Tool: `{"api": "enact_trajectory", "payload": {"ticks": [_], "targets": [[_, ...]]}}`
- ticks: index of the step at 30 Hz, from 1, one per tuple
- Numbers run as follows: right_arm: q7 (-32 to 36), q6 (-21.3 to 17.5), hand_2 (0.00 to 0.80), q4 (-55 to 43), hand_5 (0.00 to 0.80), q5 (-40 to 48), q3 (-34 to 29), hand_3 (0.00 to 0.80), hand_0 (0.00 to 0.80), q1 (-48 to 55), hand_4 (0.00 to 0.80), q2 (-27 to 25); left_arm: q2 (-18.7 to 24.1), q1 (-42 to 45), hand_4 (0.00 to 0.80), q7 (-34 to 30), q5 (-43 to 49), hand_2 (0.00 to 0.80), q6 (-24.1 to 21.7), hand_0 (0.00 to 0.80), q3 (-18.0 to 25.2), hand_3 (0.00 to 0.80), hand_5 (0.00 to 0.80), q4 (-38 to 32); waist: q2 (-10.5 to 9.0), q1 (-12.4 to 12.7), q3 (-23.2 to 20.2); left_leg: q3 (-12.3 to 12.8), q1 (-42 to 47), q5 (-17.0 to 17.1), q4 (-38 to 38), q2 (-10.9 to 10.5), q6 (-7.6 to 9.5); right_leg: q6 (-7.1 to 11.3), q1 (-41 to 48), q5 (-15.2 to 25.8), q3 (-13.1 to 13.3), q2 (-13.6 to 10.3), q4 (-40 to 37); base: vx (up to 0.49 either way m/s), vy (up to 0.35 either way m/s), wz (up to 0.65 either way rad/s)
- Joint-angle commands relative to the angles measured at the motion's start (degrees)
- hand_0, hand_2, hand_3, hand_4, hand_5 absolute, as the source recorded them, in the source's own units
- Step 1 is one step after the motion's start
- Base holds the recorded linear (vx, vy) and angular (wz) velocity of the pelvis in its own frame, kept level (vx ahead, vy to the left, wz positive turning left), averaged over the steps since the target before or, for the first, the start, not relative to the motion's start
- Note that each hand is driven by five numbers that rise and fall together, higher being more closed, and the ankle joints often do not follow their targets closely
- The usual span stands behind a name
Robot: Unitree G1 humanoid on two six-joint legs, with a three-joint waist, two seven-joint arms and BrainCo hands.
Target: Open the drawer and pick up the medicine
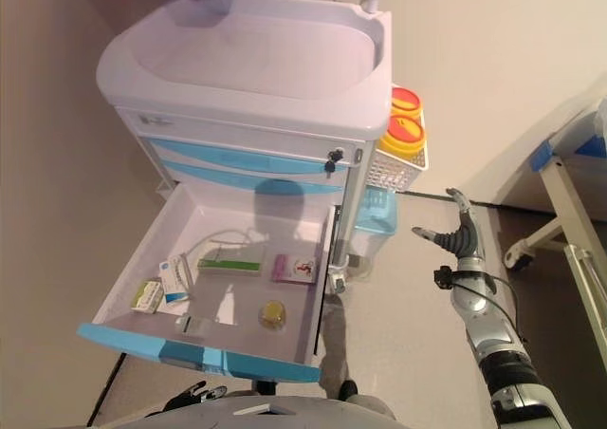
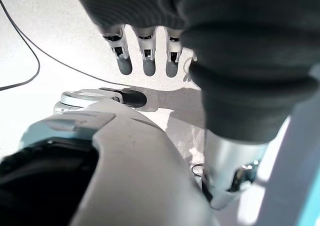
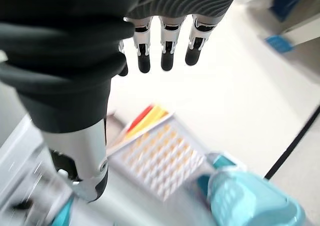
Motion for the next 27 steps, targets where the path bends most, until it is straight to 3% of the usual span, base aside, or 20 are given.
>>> {"api": "enact_trajectory", "payload": {"ticks": [1, 5, 11, 17, 27], "targets": [[7.32, -7.34, 0.000, -8.01, 0.000, -4.09, 4.78, 0.000, 0.000, -2.84, 0.000, -3.43, 1.11, -2.16, 0.000, -0.21, 1.04, 0.000, -0.68, 0.000, -0.67, 0.000, 0.000, 1.56, -1.64, 1.33, -0.80, 1.15, -1.18, -10.44, 3.51, -3.24, 2.72, 4.19, -4.63, -2.92, 1.47, -3.11, 5.80, -0.033, -0.002, -0.01], [16.47, -10.10, 0.000, -12.25, 0.000, -3.78, 11.03, 0.000, 0.000, -4.56, 0.000, -6.09, 1.55, -3.29, 0.000, -0.12, 0.54, 0.000, -0.43, 0.000, -1.63, 0.000, 0.000, 1.33, -1.87, 2.40, -0.26, 0.34, -2.17, -9.85, 3.30, -3.33, 2.48, 4.33, -5.01, -2.83, 0.43, -3.36, 5.60, -0.048, -0.011, 0.04], [30.60, -9.57, 0.000, -14.68, 0.000, -0.77, 20.87, 0.000, 0.000, -10.16, 0.000, -6.55, 1.80, -4.86, 0.000, 0.39, -0.66, 0.000, 0.60, 0.000, -2.87, 0.000, 0.000, 1.15, -2.03, 4.85, 0.37, -1.51, -3.61, -9.08, 3.36, -3.86, 2.20, 4.18, -5.32, -3.09, -1.52, -4.07, 5.76, -0.017, 0.005, 0.14], [27.04, -8.81, 0.000, -10.76, 0.000, -4.74, 27.64, 0.000, 0.000, -16.80, 0.000, -3.46, 1.52, -4.99, 0.000, 1.31, -0.29, 0.000, 1.67, 0.000, -4.40, 0.000, 0.000, 0.93, -1.54, 8.17, 0.73, -3.93, -4.98, -8.23, 3.58, -4.40, 2.09, 3.71, -5.57, -3.65, -3.79, -4.84, 6.69, 0.018, 0.016, 0.31], [18.95, -5.48, 0.000, 0.84, 0.000, -15.97, 32.70, 0.000, 0.000, -23.10, 0.000, 1.88, 0.65, -2.61, 0.000, 1.73, -0.22, 0.000, 2.51, 0.000, -5.55, 0.000, 0.000, -1.47, -0.16, 11.97, 0.61, -7.54, -6.00, -7.74, 4.48, -5.14, 1.95, 3.22, -5.14, -4.57, -5.99, -5.70, 7.75, 0.045, 0.026, 0.22]]}}
